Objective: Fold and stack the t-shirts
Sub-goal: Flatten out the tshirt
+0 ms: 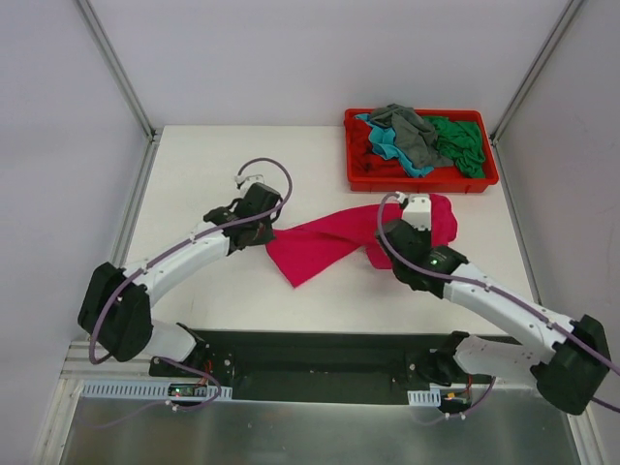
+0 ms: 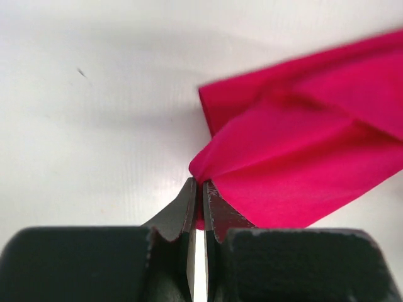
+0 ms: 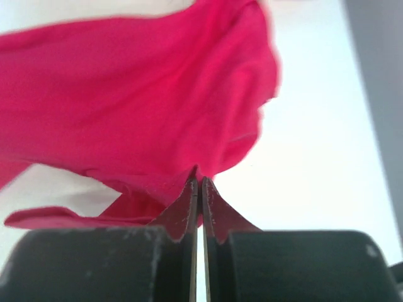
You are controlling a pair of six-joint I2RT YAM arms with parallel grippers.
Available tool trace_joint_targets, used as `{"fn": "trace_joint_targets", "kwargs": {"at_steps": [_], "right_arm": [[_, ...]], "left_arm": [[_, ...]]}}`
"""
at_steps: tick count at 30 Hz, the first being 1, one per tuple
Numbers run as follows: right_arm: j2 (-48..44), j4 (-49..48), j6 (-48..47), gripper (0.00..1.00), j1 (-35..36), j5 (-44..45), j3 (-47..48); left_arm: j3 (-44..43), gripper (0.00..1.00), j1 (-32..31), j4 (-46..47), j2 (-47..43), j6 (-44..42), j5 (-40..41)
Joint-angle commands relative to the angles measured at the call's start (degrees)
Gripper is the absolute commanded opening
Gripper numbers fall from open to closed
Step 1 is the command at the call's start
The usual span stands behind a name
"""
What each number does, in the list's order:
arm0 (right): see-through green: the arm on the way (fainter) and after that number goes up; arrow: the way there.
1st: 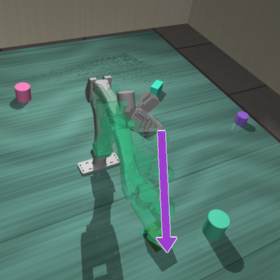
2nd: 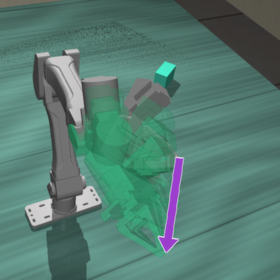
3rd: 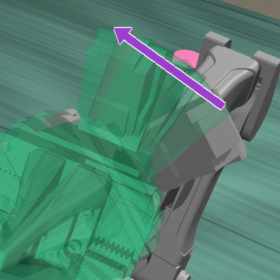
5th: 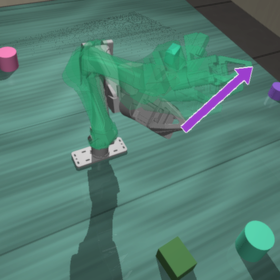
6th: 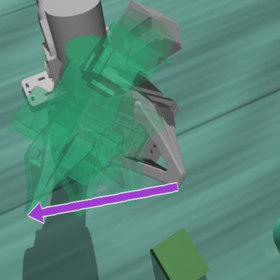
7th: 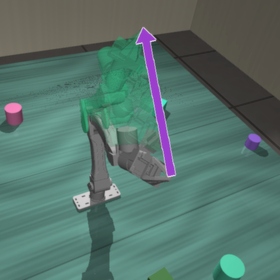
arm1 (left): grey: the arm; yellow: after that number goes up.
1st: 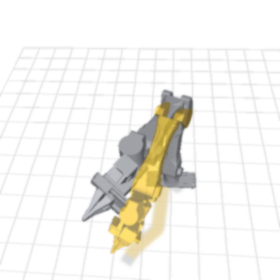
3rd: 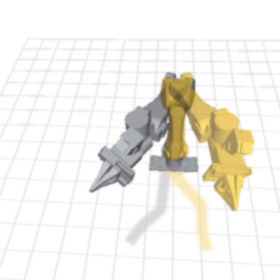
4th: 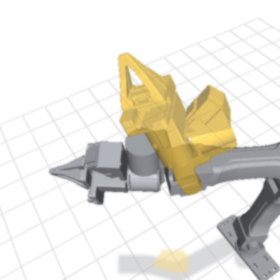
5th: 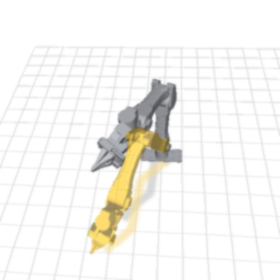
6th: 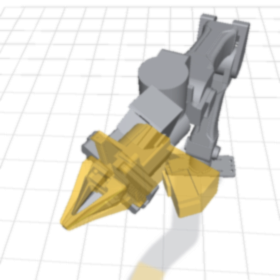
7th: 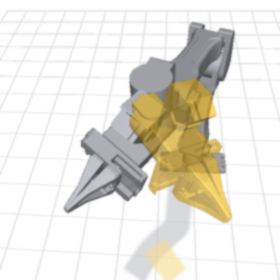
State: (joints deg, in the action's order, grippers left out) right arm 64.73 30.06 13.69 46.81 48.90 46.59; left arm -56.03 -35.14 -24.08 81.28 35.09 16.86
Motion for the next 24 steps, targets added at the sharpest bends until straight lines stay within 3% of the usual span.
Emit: {"fn": "trace_joint_targets", "kwargs": {"at_steps": [1, 5, 9, 12, 18, 24], "right_arm": [[-8.02, 2.19, -10.08, 0.00, -3.73, 12.52, 3.41], [-15.32, 0.01, -16.30, 0.00, -9.70, 11.75, 8.68], [-22.44, -7.90, -25.98, 0.00, -12.26, 5.34, 13.34], [-24.12, -8.27, -29.24, 0.00, -12.27, -2.03, 20.88], [-22.99, -5.47, -32.59, 0.00, -12.35, -19.34, 38.55], [-16.14, 4.11, -33.20, 0.00, -12.27, -36.67, 63.24]], "left_arm": [[-6.63, 0.00, 1.73, -3.52, -7.26, -2.83, 11.77], [-10.58, 0.00, 1.82, -4.14, -12.44, -5.55, 18.28], [-14.01, 0.00, 1.82, -4.14, -17.89, -8.28, 21.54], [-18.22, 0.00, 1.82, -4.14, -21.94, -9.34, 20.76], [-28.94, 0.00, 1.82, -2.73, -28.45, -13.29, 10.76], [-41.25, 0.00, 1.82, -2.38, -31.96, -16.54, 0.02]]}}
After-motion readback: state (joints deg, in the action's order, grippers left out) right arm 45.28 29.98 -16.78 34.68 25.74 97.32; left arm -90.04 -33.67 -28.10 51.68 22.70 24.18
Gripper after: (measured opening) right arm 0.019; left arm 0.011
